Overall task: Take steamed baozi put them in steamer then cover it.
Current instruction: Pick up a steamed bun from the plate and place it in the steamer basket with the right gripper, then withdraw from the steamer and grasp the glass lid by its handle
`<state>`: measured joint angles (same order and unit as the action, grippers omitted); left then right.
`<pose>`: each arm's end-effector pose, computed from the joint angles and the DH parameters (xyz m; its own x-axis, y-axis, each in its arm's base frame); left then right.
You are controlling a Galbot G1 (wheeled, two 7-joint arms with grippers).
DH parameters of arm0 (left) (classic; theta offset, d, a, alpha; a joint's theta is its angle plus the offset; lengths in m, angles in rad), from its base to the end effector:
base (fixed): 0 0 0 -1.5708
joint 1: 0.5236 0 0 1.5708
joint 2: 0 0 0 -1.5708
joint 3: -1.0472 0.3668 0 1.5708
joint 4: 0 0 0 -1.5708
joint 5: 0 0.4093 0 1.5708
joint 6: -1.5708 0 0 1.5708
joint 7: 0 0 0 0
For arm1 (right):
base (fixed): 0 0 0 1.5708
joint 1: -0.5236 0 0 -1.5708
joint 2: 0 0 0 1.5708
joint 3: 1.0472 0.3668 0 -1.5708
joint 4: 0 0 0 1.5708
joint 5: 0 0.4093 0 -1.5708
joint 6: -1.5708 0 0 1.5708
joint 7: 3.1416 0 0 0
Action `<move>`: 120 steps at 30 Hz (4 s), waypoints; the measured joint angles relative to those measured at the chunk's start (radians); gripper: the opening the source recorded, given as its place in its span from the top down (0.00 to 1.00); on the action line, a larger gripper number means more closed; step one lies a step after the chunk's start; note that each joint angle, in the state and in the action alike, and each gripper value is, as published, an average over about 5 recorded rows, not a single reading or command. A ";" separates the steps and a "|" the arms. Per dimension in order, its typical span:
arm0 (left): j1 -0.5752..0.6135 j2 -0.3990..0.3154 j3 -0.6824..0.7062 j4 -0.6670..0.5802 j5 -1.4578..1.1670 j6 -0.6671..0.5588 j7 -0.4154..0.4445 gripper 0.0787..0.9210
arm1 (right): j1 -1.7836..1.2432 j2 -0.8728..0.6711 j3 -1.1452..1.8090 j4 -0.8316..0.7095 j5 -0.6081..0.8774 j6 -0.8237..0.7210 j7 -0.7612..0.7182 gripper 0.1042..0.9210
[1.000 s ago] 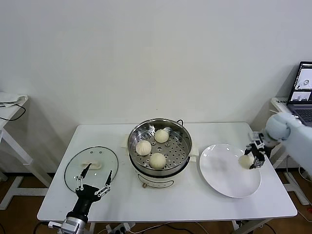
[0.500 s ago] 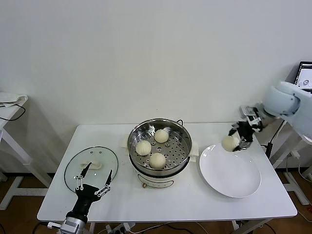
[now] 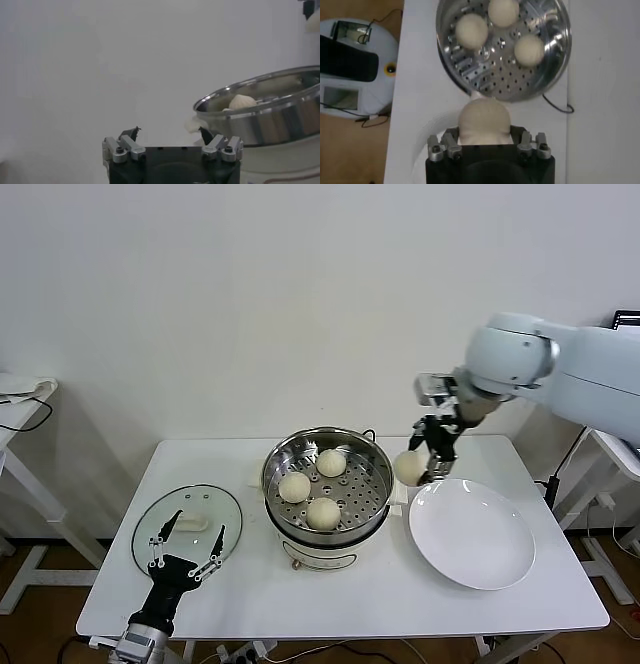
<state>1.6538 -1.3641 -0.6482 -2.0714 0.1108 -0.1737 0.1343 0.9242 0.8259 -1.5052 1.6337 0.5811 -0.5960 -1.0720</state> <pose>0.2029 0.0786 -0.3326 -0.9840 0.1767 -0.0243 0.1572 0.9235 0.3500 0.5300 0.0381 0.0283 -0.1516 -0.1545 0.9763 -0.9775 -0.1228 -0.1713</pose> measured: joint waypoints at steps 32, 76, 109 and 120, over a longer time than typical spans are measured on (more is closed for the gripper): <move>-0.032 0.007 -0.013 0.048 -0.022 0.012 0.005 0.12 | -0.294 0.279 0.108 -0.320 -0.117 -0.034 0.001 0.30; -0.029 -0.021 -0.022 0.015 -0.030 0.035 0.004 0.12 | -0.455 -0.075 0.530 -0.175 -0.031 0.066 0.077 0.12; -0.083 -0.060 -0.018 0.041 -0.069 0.020 0.003 0.12 | -2.128 0.090 2.030 0.330 -0.008 0.675 1.036 0.12; -0.071 -0.057 -0.015 0.050 -0.035 -0.012 -0.018 0.12 | -2.369 0.304 2.112 0.334 -0.099 0.838 1.045 0.12</move>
<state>1.5831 -1.4206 -0.6631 -2.0214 0.0759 -0.1862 0.1159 -1.4451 1.1295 0.6073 1.9676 0.4825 0.2418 -0.0270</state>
